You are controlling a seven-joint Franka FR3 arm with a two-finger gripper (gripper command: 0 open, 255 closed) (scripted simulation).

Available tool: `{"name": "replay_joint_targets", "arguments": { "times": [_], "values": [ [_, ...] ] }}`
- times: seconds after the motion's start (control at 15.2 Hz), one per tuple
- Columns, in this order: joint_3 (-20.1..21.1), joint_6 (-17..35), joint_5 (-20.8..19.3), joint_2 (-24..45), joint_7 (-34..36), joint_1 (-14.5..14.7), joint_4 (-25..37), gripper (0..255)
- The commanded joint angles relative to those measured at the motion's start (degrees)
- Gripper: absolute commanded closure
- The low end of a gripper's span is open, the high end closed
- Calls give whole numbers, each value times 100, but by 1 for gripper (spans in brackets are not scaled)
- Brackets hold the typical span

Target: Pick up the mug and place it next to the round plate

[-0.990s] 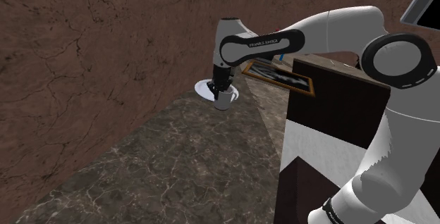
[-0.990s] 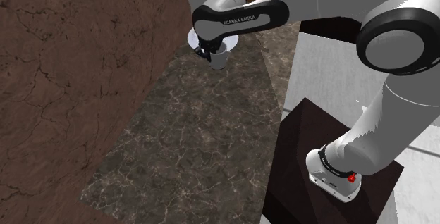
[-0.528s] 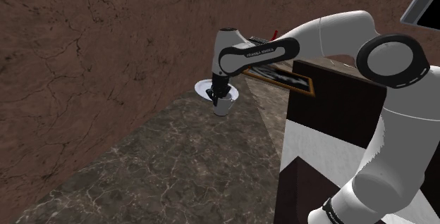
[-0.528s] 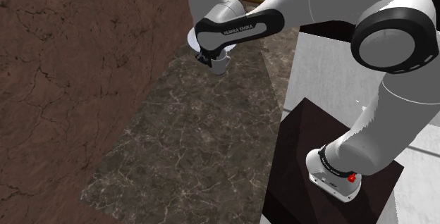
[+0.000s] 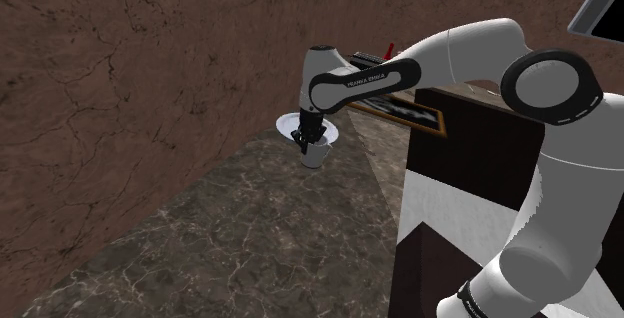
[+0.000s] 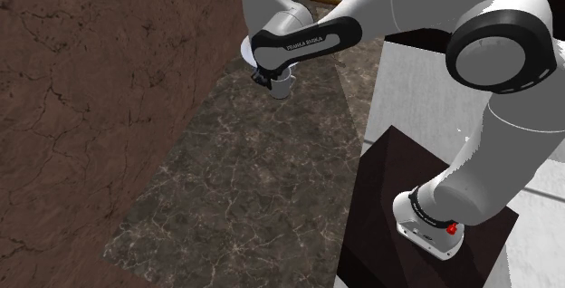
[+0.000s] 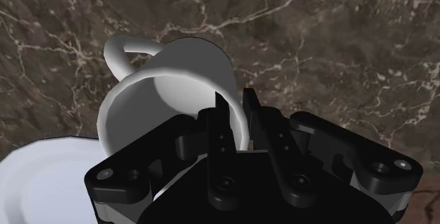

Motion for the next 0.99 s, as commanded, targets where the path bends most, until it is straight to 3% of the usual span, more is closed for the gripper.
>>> {"name": "replay_joint_targets", "arguments": {
  "times": [0.0,0.07,0.13,0.46,0.73,0.92],
  "values": [
    [0,1,-1,0,0,0,2,255],
    [0,1,-1,0,0,0,2,255],
    [0,2,-1,0,0,0,1,0],
    [0,2,-1,0,0,0,0,0],
    [66,-629,151,-268,-99,-6,385,0],
    [65,-629,152,-269,-99,-5,385,0]
  ]
}}
